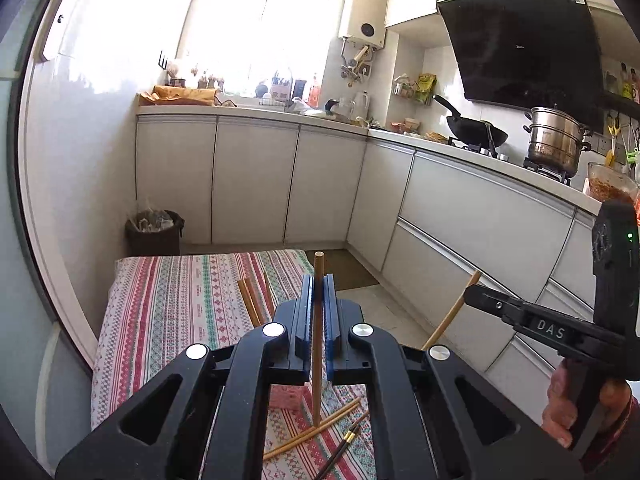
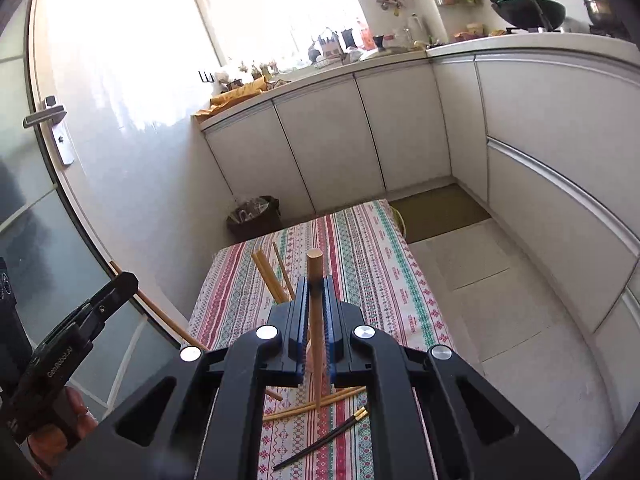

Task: Organize utensils
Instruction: 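Carry both chopsticks over the pink basket and open both tools to drop them in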

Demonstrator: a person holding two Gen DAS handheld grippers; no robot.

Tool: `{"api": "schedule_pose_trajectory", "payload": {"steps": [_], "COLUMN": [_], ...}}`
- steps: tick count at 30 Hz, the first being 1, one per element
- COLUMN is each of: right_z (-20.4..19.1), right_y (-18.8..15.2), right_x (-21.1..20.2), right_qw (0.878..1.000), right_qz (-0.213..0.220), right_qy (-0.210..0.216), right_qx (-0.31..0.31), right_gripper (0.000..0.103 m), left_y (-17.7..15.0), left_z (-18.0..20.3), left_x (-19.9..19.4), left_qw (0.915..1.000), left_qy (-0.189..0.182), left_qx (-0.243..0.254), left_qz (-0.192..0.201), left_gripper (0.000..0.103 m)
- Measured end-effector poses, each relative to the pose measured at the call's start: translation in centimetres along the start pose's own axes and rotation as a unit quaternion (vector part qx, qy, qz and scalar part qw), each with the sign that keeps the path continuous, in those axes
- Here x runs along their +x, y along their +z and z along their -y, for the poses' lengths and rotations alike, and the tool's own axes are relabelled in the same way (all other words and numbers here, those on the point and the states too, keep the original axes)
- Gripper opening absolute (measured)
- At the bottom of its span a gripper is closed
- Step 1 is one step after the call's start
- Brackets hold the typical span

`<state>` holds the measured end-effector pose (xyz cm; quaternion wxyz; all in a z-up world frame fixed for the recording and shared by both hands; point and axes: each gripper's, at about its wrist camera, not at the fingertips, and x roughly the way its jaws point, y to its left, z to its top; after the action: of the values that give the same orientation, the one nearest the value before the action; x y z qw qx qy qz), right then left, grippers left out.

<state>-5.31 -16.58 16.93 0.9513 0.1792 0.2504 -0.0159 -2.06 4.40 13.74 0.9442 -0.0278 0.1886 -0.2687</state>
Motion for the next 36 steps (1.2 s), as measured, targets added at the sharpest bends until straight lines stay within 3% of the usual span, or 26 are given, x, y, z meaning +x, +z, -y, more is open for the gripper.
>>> {"api": "schedule_pose_trajectory", "payload": {"steps": [10,21,23,26,36], "right_z": [0.1,-0.8,-1.0,-1.7,-3.5], "right_y": [4.6,4.2,3.9,3.8,3.3], "right_x": [2.1,7.0,7.7,8.4,10.1], "right_qw": [0.999,1.0,1.0,1.0,0.999], "right_qz": [0.04,0.022,0.017,0.015,0.01], "right_qy": [0.003,0.016,0.016,0.015,0.013], "right_qx": [0.001,-0.009,-0.011,-0.019,-0.039], "right_gripper": [0.007,0.007,0.007,0.007,0.007], "left_y": [2.8,-0.1,-0.6,-0.9,0.1], "left_z": [-1.4,-4.2,-4.7,-5.4,-6.8], "left_x": [5.0,10.1,10.3,10.0,5.9], "left_qw": [0.9992,0.9984,0.9982,0.9983,0.9954], "left_qy": [0.036,0.054,0.056,0.051,0.058], "left_qx": [-0.001,-0.013,-0.018,-0.026,-0.053], "left_qz": [0.019,-0.012,-0.011,-0.004,0.054], "left_gripper": [0.004,0.005,0.007,0.027,0.029]}}
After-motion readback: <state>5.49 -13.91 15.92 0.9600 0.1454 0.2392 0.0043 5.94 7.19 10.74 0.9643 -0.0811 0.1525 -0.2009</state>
